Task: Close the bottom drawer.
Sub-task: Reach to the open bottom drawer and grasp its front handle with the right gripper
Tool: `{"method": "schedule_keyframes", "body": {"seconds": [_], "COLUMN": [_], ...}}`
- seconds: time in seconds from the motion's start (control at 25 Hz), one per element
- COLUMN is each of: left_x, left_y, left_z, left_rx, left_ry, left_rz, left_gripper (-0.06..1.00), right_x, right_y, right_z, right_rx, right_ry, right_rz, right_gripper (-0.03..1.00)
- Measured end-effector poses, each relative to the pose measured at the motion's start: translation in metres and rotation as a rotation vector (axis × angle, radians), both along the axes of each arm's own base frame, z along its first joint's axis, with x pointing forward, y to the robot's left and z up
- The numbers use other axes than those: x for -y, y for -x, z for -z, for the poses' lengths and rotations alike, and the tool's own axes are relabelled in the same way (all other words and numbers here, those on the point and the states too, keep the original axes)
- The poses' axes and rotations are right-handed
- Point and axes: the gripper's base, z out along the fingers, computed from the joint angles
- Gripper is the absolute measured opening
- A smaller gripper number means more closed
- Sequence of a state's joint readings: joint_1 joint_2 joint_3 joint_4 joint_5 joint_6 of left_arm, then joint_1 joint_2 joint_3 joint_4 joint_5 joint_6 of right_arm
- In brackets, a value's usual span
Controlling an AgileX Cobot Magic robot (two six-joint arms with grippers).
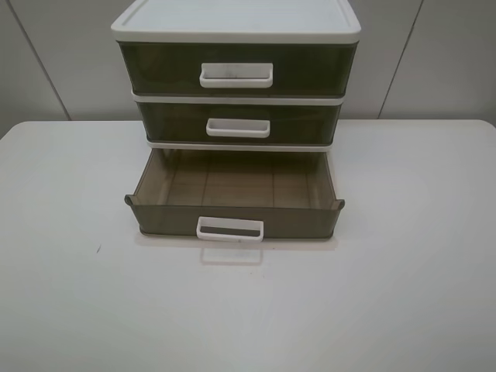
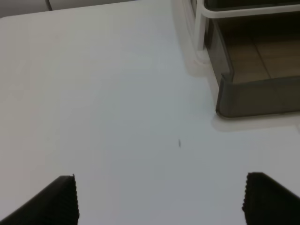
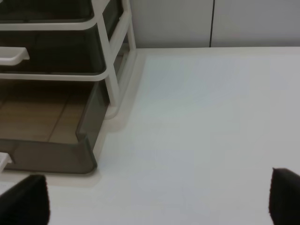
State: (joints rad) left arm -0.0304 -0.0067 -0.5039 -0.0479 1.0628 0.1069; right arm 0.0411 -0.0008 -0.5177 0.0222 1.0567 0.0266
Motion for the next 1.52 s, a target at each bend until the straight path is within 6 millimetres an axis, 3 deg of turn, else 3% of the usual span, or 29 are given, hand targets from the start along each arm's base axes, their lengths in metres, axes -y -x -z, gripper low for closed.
{"method": "schedule_keyframes", "body": {"seconds": [1.52], "left_x": [0.0], "left_y": [0.0], "left_z": [0.0], "left_rx": [0.0], "left_ry": [0.0], "left_rz": [0.0], "left_gripper": [0.72], "right_x": [-0.0002], "right_y": [-0.0023], "right_z": [-0.0001], "right_rx": [-0.014], "right_ry": [0.0], "right_rz": [-0.001], "right_gripper": [0.82]}}
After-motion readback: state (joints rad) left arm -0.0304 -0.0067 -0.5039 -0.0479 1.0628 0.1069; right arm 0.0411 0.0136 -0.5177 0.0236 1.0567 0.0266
